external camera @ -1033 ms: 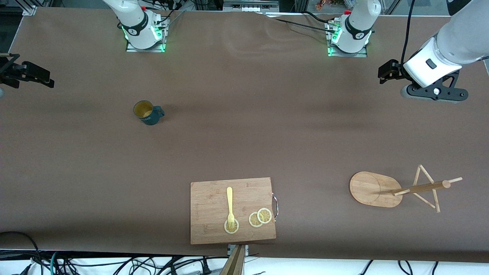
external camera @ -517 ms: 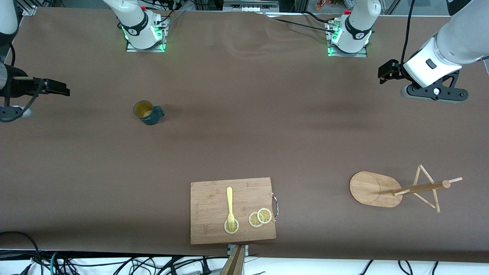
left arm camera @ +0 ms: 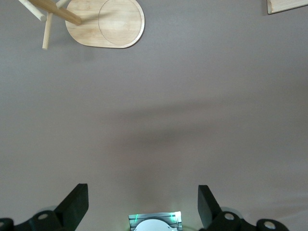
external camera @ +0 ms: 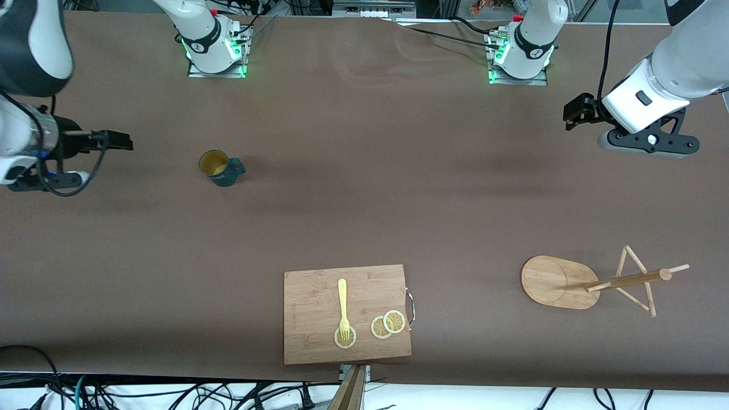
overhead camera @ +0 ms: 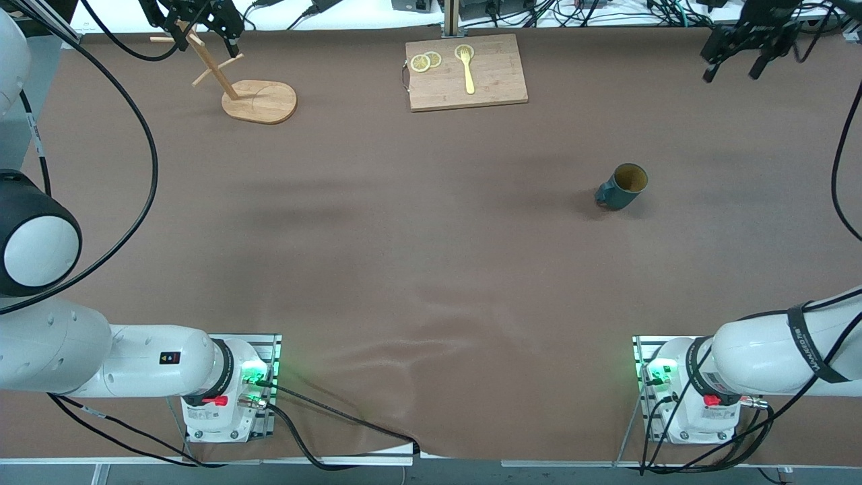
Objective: Pass cup and hang on rack
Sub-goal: 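Reach the right gripper toward the teal mug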
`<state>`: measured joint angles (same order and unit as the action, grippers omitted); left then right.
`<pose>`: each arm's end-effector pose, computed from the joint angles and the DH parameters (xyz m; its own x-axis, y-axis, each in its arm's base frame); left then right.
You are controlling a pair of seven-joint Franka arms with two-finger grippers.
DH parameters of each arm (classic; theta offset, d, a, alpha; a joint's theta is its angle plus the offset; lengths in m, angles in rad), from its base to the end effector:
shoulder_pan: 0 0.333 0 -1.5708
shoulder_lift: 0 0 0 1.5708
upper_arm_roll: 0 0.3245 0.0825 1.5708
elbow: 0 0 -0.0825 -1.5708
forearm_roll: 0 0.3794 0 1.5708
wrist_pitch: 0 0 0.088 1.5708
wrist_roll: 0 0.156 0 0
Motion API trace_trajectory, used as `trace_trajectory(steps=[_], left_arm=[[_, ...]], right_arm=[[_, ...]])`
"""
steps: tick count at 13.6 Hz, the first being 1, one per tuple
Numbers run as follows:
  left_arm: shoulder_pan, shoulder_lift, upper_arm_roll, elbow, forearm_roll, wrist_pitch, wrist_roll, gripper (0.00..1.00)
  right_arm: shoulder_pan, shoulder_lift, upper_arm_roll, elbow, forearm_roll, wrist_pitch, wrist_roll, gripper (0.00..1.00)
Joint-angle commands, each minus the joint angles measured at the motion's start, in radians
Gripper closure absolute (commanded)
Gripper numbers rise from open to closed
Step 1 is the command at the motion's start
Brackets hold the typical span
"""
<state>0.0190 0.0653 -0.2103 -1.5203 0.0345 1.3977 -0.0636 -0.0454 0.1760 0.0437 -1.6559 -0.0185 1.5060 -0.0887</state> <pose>0.5329 -0.0939 0.5594 0.9756 -0.1203 -0.1836 -0.1284 -0.9912 -0.0326 0.5593 -0.0052 0.4439 0.9435 0.0876 -0.3196 0.0863 -0.9961 -0.0182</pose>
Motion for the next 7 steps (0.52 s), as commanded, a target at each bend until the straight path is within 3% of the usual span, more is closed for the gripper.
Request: trace_trajectory(steps=[1,7], left_arm=[[-0.002,-0.001,0.002,-0.012,0.021,0.015,0.013,0.0],[-0.002,0.002,0.0,-0.005,0.021,0.017,0.011,0.0]], right_arm=[[-0.002,-0.053,0.005,-0.194,0.022,0.171,0.001,0.0],[-0.002,-0.101,0.076,-0.422,0.023,0.387,0.113,0.0]])
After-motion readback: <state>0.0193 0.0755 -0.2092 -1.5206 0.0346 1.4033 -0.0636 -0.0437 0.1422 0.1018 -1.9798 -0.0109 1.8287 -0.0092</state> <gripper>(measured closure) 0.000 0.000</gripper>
